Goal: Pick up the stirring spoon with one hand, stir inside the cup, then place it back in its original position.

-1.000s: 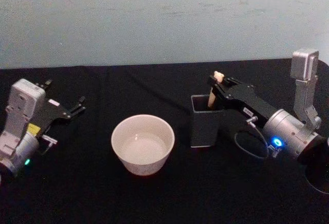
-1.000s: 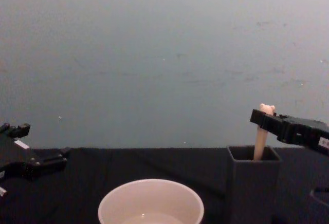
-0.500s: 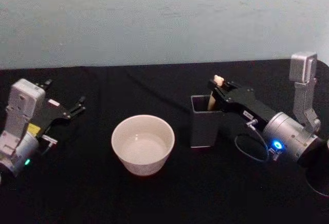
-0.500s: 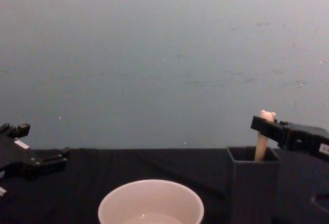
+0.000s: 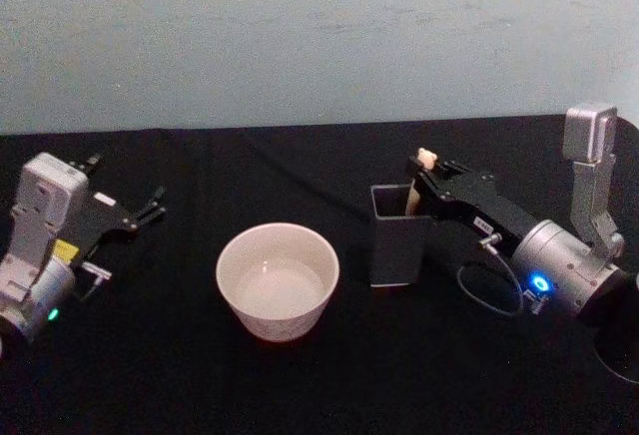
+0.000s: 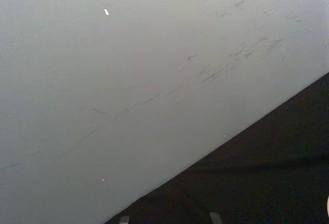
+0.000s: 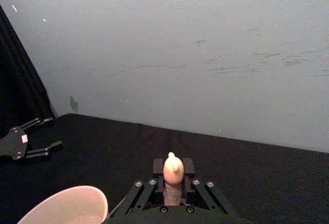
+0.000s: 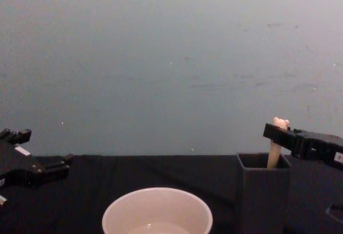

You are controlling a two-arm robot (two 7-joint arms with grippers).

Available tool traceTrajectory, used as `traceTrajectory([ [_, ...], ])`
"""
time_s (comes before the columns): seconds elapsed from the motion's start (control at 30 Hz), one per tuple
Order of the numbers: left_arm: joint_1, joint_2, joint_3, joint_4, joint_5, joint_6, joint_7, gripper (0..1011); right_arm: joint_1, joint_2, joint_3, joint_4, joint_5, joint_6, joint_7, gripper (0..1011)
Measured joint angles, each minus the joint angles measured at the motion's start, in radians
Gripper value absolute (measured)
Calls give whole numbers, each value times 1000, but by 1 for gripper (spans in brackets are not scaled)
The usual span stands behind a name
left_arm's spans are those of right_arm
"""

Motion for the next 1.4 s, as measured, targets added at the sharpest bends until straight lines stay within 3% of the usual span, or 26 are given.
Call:
traceTrajectory([
  [0.47, 0, 0, 0, 0, 0, 0, 0, 1001, 1, 0, 0, 0, 0, -1, 2, 233],
  [0.87, 0, 0, 0, 0, 0, 0, 0, 1001, 1, 0, -1, 0, 0, -2, 3, 590],
  [1.03, 0, 0, 0, 0, 0, 0, 0, 1001, 1, 0, 0, 0, 0, -2, 3, 789],
  [1.27, 0, 0, 0, 0, 0, 0, 0, 1001, 1, 0, -1, 0, 0, -2, 3, 973],
  [1.4, 0, 0, 0, 0, 0, 0, 0, 1001, 1, 0, 0, 0, 0, -2, 3, 1002],
])
